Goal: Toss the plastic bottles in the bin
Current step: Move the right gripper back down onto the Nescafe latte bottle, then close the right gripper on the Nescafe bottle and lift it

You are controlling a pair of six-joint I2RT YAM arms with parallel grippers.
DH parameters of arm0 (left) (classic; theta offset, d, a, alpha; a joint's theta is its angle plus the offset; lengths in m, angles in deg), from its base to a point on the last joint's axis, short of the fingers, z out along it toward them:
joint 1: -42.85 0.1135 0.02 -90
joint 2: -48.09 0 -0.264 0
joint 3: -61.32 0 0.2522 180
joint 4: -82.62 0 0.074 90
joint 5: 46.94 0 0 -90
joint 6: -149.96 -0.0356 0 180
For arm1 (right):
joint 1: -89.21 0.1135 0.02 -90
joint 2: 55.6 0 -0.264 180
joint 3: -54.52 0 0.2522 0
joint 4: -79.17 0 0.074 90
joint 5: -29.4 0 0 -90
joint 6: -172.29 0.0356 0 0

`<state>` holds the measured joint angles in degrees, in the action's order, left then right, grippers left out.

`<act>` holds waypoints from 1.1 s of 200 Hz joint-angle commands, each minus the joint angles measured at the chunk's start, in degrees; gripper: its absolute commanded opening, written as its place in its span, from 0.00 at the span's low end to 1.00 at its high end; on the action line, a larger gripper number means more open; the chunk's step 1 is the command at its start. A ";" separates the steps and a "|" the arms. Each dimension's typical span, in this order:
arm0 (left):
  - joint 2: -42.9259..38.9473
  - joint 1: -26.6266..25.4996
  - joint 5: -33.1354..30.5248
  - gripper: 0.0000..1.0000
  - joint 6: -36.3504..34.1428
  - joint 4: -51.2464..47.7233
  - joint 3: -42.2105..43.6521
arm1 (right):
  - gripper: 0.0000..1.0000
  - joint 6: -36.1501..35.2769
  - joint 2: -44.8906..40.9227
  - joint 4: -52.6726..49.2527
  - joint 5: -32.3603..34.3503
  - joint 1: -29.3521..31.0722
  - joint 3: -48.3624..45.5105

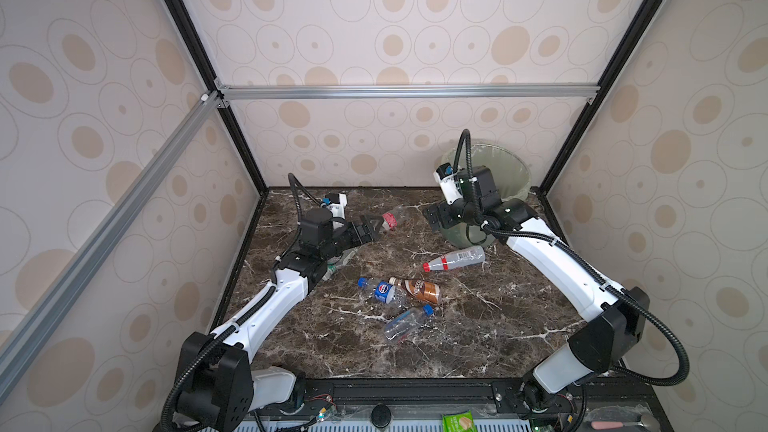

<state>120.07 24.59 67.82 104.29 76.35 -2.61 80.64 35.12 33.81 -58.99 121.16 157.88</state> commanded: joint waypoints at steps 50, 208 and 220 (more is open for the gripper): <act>-1.60 0.16 4.20 0.99 4.54 5.60 0.75 | 1.00 -4.19 -5.33 -2.78 -4.59 5.07 -16.73; -2.53 -0.27 6.00 0.99 5.12 6.58 2.23 | 0.82 -1.74 4.49 -2.07 -2.22 10.81 -24.11; -2.57 -0.24 6.11 0.99 5.02 6.41 1.94 | 0.81 -1.73 5.15 -1.73 -2.43 10.89 -24.21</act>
<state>119.00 24.52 72.82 108.80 81.25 0.23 78.61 39.01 31.58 -61.46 131.39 134.14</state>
